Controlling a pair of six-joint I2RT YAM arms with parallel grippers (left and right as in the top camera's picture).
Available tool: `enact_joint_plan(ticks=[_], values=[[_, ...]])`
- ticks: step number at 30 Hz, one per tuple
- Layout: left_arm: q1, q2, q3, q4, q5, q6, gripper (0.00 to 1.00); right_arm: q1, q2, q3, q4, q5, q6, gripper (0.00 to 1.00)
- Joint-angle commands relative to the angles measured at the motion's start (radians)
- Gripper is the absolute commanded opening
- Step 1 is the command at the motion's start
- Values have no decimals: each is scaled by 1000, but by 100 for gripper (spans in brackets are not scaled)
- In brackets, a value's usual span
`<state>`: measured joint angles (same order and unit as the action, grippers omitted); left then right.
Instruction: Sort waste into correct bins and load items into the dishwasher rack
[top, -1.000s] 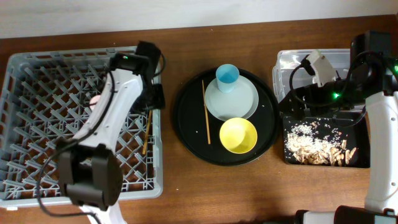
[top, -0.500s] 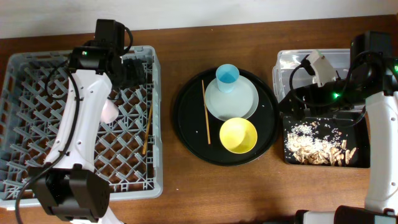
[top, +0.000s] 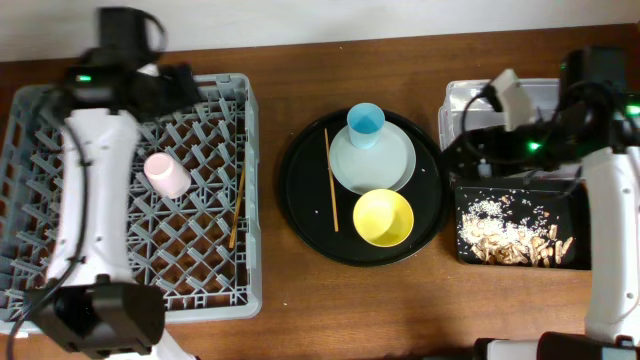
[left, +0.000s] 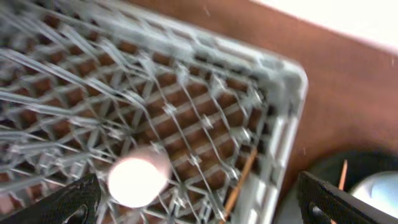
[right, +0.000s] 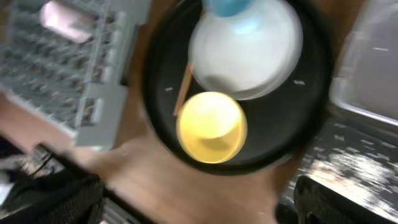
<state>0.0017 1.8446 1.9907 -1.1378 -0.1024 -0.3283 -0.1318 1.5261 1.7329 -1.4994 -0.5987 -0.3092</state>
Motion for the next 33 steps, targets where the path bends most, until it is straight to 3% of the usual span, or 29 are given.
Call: enact_joint_plan(ticks=[1,12,13,14,15,16,18,22,23,26,33], values=[[63,-26,24,-18,35,15,99,179,18,-35,53,-81,27,99],[91,-26,24,-60,35,16,99,711,222,-194,494,-130,113,99],[91,-26,24,-60,35,16,99,734,251,-194,512,-126,113,89],[91,-26,24,-60,35,16,99,750,281,-194,544,-100,132,40],[91,-26,24,-60,35,16,99,757,299,-194,568,-43,214,6],[91,-26,24,-60,35,16,99,763,320,-194,595,72,348,4],[91,-26,24,-60,35,16,99,767,351,-194,628,297,509,11],[91,-26,24,-60,35,15,99,768,402,-194,675,580,588,59],[91,-26,24,-60,35,15,99,768,418,-194,681,590,588,63],[91,-26,24,-60,35,16,99,768,470,-195,686,584,628,53],[91,-26,24,-60,35,16,99,772,569,-196,683,476,658,56]])
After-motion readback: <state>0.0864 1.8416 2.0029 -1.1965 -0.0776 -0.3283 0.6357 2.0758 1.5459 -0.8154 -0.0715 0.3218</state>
